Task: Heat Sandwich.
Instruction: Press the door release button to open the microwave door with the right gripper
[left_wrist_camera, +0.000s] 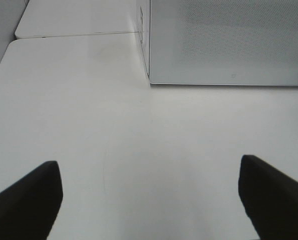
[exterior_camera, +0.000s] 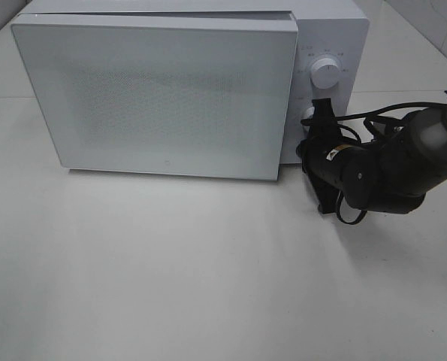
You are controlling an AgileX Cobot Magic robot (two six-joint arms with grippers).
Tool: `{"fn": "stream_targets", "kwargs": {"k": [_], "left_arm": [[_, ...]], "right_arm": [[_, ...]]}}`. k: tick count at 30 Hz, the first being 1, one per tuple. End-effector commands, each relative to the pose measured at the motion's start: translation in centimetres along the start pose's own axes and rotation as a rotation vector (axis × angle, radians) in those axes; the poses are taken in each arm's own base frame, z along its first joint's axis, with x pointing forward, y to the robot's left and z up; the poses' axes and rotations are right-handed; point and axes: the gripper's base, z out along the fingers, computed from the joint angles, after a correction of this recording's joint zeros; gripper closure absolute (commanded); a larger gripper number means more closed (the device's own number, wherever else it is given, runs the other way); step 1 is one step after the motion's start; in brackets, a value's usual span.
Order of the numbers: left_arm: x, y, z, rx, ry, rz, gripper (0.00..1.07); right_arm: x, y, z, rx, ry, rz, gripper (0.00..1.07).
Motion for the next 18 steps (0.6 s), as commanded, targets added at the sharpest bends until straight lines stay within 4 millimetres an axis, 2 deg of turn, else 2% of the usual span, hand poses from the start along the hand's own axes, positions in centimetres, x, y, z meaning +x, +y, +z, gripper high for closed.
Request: {"fn": "stream_targets", "kwargs": {"k": [1, 18], "left_arm": [[0.20, -0.09, -0.20, 0.003, -0.021, -0.007, 0.17], [0.20, -0.09, -0.20, 0.003, -0.021, -0.007, 0.17]], "right_arm": [[-1.22, 5.54, 0.36, -0.348, -0.081, -0.005, 1.07], [-0.91, 5.31, 0.46, -0.321, -0.041, 0.018, 1.07]]}}
